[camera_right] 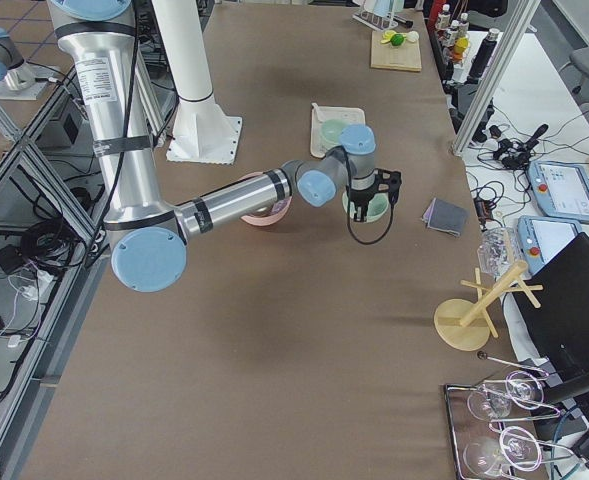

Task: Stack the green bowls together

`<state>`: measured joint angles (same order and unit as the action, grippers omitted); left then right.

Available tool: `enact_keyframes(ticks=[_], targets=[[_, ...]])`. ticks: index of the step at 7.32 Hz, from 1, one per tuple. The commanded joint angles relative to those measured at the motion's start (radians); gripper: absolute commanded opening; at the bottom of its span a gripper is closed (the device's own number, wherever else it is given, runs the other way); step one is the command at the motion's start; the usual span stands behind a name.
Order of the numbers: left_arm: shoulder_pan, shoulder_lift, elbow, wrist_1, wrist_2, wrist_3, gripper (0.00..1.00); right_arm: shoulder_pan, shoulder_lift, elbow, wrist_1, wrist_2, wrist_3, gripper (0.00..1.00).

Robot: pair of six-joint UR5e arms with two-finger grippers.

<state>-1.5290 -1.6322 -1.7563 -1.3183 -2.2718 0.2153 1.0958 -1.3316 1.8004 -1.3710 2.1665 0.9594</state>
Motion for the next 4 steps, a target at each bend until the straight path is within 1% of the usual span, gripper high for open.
enact_keyframes(ticks=[1,2,3,4], targets=[[0.001,-0.001,0.041,-0.044,0.0,-0.001,0.98,-0.04,0.191,0.068,-0.254,-0.005,0.01,0.0],[0.001,-0.001,0.049,-0.054,0.0,-0.001,0.98,-0.069,0.26,0.068,-0.308,-0.005,0.01,0.0],[0.001,-0.001,0.051,-0.056,0.0,-0.001,0.98,-0.101,0.297,0.068,-0.318,-0.008,0.021,0.0],[0.001,0.0,0.057,-0.056,0.0,-0.001,0.98,-0.147,0.346,0.057,-0.318,-0.042,0.079,0.0]])
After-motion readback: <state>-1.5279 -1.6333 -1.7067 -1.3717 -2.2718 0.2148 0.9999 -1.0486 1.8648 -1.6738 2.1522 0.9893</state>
